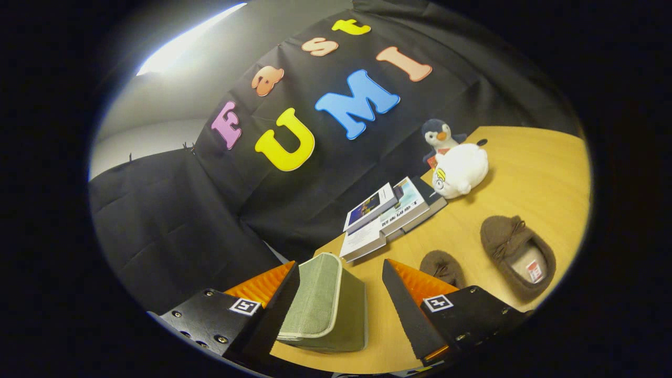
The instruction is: Open the storage box then place both shoes into the box .Put the left shoe in first, then the right shoe, with the right side of both shoes facing outward in a uniform manner.
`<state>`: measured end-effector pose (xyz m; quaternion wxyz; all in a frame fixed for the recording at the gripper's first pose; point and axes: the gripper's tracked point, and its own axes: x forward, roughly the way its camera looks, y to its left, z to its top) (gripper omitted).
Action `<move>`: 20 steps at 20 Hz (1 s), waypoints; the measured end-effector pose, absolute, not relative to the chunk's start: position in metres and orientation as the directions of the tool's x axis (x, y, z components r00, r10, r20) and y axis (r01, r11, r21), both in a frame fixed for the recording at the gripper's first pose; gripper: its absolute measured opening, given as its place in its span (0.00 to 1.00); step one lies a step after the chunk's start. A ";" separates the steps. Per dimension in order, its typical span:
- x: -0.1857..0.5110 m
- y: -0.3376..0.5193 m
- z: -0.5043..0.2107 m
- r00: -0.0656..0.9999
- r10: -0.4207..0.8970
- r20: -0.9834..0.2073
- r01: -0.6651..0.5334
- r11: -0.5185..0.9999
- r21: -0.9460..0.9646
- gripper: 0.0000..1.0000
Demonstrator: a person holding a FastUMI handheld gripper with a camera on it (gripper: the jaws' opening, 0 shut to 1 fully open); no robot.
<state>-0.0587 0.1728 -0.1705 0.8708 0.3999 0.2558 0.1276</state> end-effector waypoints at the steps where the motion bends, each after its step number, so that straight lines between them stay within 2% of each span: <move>1: -0.060 0.181 -0.176 0.823 0.449 -0.348 -0.011 0.624 0.781 0.97; 9: -0.085 0.252 -0.216 0.701 0.615 -0.362 0.099 0.418 0.903 0.96; 20: -0.088 0.290 -0.236 0.687 0.673 -0.274 0.295 0.086 0.952 0.93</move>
